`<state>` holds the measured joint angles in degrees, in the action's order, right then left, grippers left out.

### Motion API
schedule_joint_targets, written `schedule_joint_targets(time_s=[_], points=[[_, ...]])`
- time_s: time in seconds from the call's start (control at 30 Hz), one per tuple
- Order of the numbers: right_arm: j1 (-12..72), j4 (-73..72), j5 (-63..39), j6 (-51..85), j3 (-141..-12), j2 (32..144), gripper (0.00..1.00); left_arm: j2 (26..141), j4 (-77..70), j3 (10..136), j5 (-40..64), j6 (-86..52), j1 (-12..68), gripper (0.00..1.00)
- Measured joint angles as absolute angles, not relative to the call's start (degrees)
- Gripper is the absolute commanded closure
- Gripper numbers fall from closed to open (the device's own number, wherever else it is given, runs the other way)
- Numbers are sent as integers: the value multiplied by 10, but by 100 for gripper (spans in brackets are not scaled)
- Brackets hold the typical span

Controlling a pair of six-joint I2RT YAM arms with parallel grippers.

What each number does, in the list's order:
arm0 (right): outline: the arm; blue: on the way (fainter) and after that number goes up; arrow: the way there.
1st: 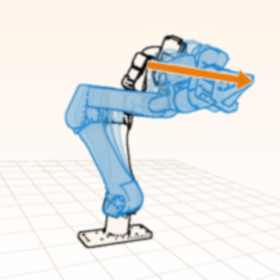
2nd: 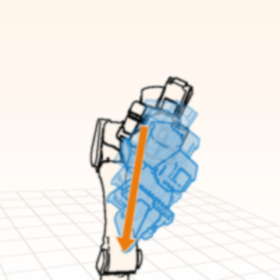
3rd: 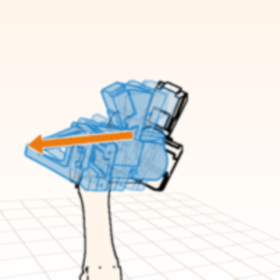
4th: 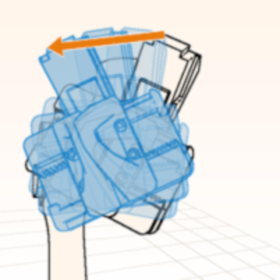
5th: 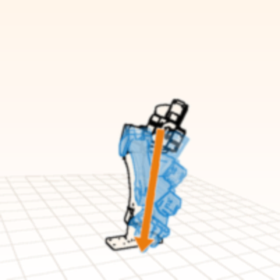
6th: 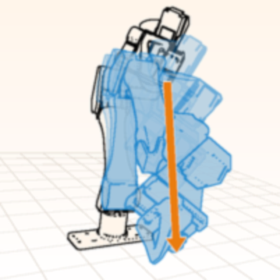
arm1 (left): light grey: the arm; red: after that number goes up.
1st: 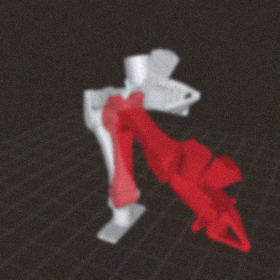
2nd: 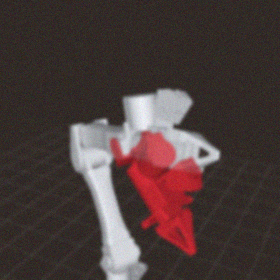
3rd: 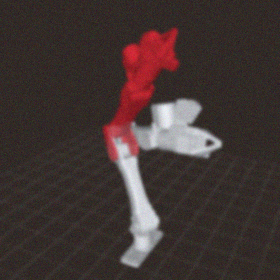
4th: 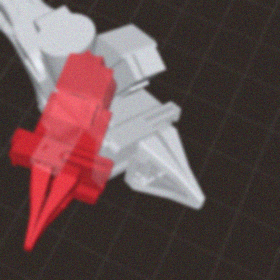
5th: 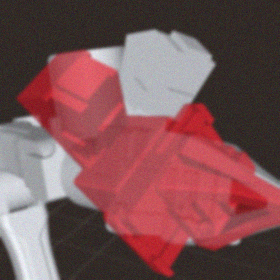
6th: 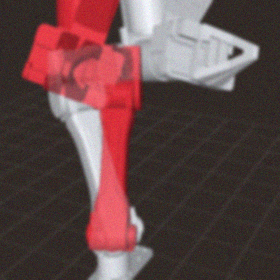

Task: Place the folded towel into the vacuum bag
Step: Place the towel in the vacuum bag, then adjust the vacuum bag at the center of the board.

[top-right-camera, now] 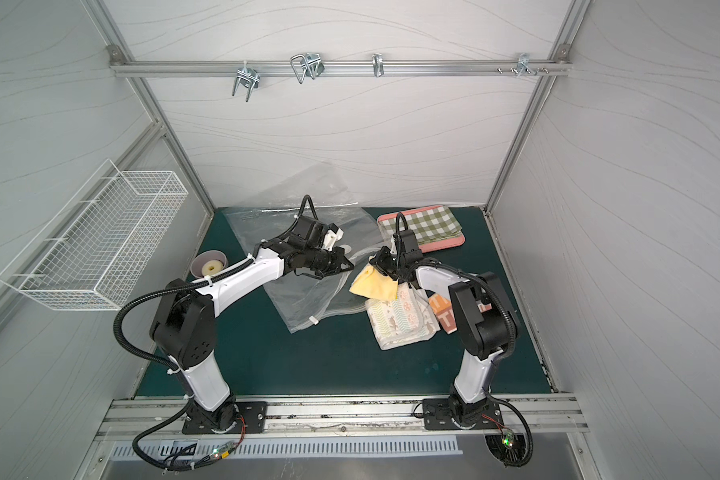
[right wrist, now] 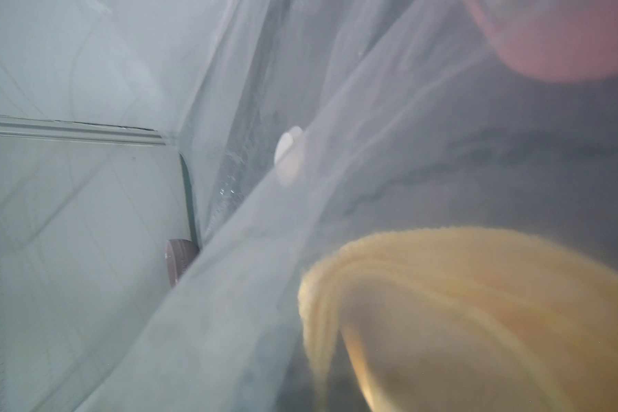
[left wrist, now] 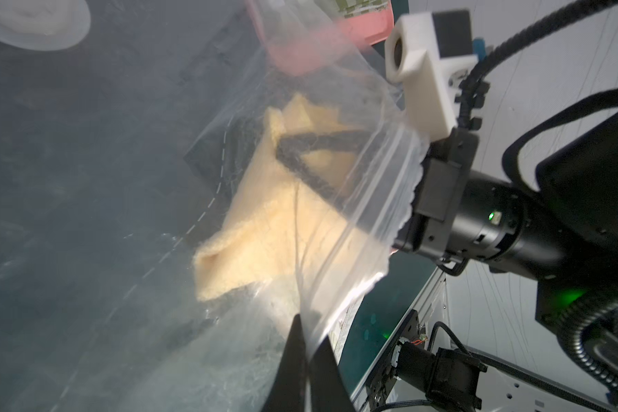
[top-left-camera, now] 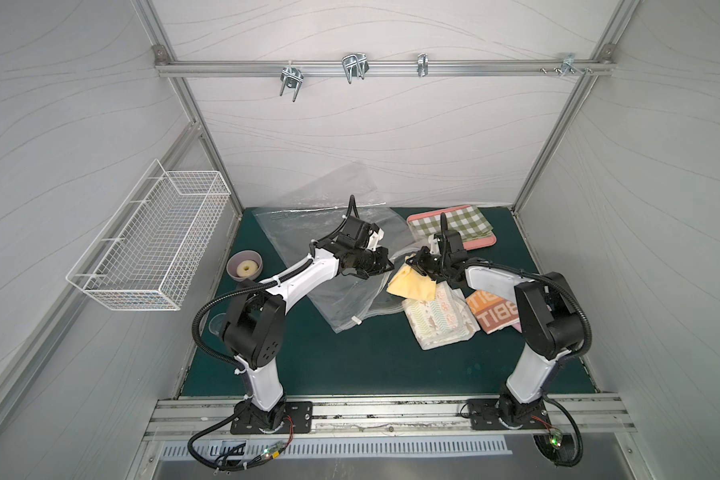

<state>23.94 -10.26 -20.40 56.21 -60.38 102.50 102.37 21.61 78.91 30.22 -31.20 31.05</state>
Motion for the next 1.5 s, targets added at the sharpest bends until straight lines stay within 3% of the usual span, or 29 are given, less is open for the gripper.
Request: schedule_joint_targets(time_s=[0.17, 0.33, 0.43, 0.73, 0.97, 1.43, 1.5], points=[[237, -198, -255, 617, -615, 1069, 80, 1041, 217, 788, 302, -310, 316, 100], [230, -244, -304, 648, -615, 1095, 34, 1046, 208, 788, 302, -306, 315, 100], [219, -252, -327, 645, -608, 1094, 28, 1046, 196, 788, 300, -306, 315, 100], [179, -53, -347, 490, -587, 956, 33, 1047, 204, 789, 284, -304, 315, 100], [153, 102, -287, 378, -592, 869, 41, 1054, 215, 797, 278, -300, 315, 100], [147, 183, -157, 313, -689, 990, 53, 1054, 227, 809, 279, -292, 315, 100], [147, 178, -152, 310, -715, 1014, 60, 1054, 229, 809, 279, -291, 315, 100]])
